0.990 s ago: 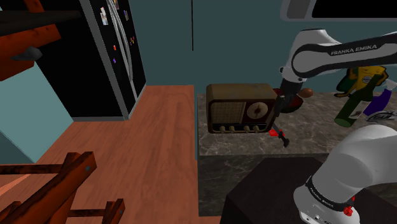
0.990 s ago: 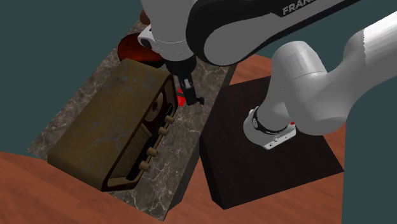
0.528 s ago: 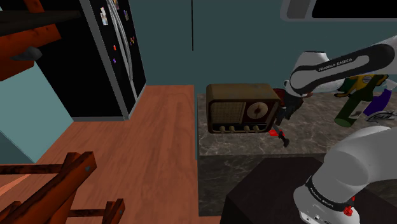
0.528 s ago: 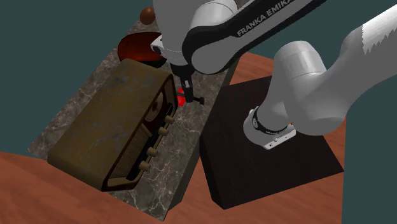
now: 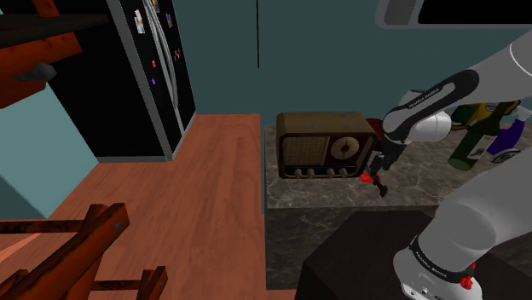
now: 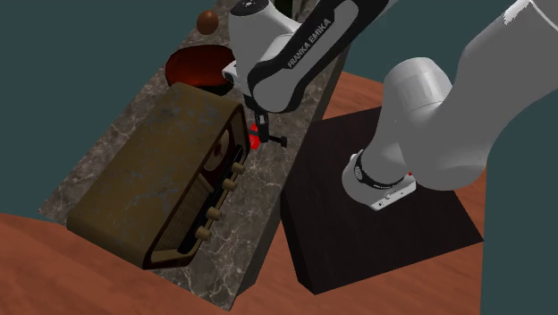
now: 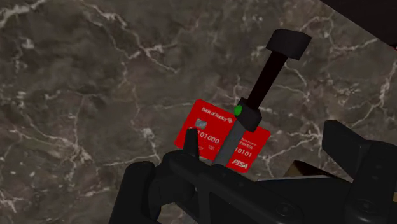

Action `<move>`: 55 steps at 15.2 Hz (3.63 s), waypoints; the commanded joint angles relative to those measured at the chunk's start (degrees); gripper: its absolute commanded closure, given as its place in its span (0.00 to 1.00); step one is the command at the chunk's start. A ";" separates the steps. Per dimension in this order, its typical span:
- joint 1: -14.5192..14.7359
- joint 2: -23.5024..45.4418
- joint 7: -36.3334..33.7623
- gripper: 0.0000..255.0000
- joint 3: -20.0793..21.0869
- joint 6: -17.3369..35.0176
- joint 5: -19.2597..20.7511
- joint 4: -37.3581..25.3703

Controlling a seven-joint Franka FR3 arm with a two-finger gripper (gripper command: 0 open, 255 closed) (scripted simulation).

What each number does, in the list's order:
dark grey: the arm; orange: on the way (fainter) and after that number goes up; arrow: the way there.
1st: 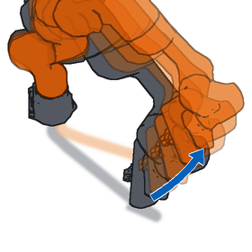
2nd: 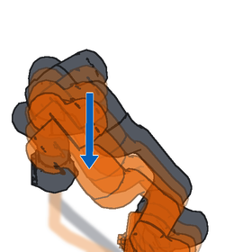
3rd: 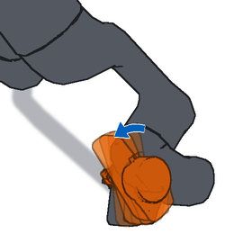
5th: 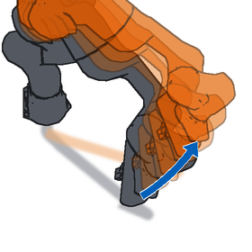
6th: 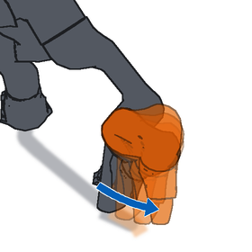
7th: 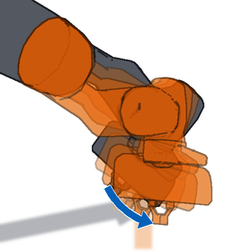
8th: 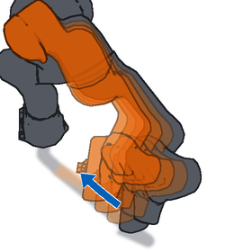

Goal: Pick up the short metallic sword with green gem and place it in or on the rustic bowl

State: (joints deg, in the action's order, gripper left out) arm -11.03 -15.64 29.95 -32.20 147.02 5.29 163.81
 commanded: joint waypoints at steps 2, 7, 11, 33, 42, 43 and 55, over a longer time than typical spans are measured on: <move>1.70 3.47 1.98 0.00 -1.30 3.97 -2.58 0.59; 4.51 7.76 5.41 0.00 -2.70 8.08 -7.49 0.86; 4.50 7.76 5.42 0.00 -2.68 8.08 -7.50 0.86; -1.42 -3.83 -2.26 1.00 1.38 -3.53 2.18 -0.04; -3.71 -11.90 -4.91 1.00 4.27 -13.69 4.37 -2.35; -3.86 -12.66 -5.10 1.00 4.56 -14.78 4.45 -2.69; -4.74 -19.81 -6.76 1.00 7.55 -26.92 4.34 -7.81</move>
State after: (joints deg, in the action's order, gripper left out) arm -15.79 -35.05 23.29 -24.88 121.22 9.74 156.70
